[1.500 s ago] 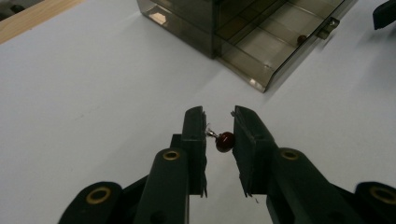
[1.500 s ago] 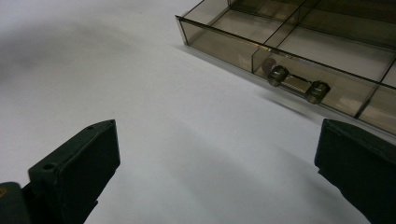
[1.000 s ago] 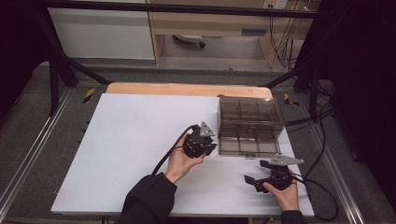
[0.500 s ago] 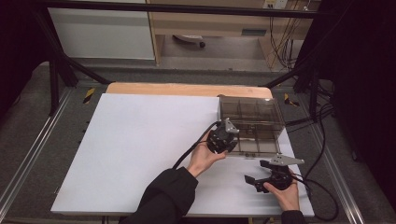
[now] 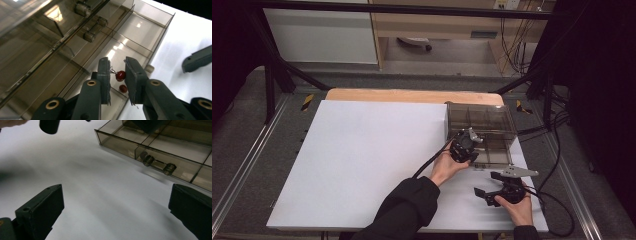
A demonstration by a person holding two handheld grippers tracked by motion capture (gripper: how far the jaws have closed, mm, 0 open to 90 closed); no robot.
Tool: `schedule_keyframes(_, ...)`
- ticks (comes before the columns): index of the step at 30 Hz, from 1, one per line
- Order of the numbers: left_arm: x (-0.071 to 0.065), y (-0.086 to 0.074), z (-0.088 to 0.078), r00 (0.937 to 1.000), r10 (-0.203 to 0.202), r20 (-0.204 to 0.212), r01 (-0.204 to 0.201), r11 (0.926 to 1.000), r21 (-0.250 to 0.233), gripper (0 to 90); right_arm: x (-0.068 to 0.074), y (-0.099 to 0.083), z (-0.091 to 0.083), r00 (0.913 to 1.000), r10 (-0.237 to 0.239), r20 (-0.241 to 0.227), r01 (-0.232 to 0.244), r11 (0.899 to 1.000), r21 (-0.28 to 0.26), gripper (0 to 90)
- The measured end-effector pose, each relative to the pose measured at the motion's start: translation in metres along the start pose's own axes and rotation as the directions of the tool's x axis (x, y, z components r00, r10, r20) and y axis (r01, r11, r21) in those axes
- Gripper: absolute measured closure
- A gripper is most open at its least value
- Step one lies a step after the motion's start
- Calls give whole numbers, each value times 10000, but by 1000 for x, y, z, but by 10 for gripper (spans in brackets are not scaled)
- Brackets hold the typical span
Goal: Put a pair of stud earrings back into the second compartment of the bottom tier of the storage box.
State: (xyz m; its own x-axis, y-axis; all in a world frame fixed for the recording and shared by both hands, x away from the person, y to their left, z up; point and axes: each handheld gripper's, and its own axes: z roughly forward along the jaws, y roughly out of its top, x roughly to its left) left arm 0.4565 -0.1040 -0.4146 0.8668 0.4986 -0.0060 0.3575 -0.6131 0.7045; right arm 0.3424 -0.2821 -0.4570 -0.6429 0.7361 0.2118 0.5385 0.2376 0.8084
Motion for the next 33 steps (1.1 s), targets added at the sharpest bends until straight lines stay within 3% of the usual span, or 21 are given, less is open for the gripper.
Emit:
schedule_keyframes(5,1,-2,6,9997,-168,177,167,9998,60,687,0,-1,0,10000,5,-3,-5,10000,62,7)
schedule_keyframes(10,2,-2,-3,9998,-114,155,114,9999,24,609,0,-1,0,10000,9,-11,-9,10000,39,7)
schedule_keyframes(19,10,-15,-37,9997,-244,84,244,9997,-7,463,0,-1,0,10000,13,28,-13,10000,63,7)
schedule_keyframes(28,25,-47,-75,9982,-596,-109,593,9979,-248,317,0,-1,1,10000,19,70,-20,9999,155,7)
schedule_keyframes(31,32,-57,-91,9973,-605,-413,596,9979,-239,283,0,-1,1,10000,14,68,-14,9999,138,7)
schedule_keyframes(33,37,-65,-101,9954,-827,-478,811,9961,-337,259,0,-1,1,10000,21,87,-22,9999,163,7)
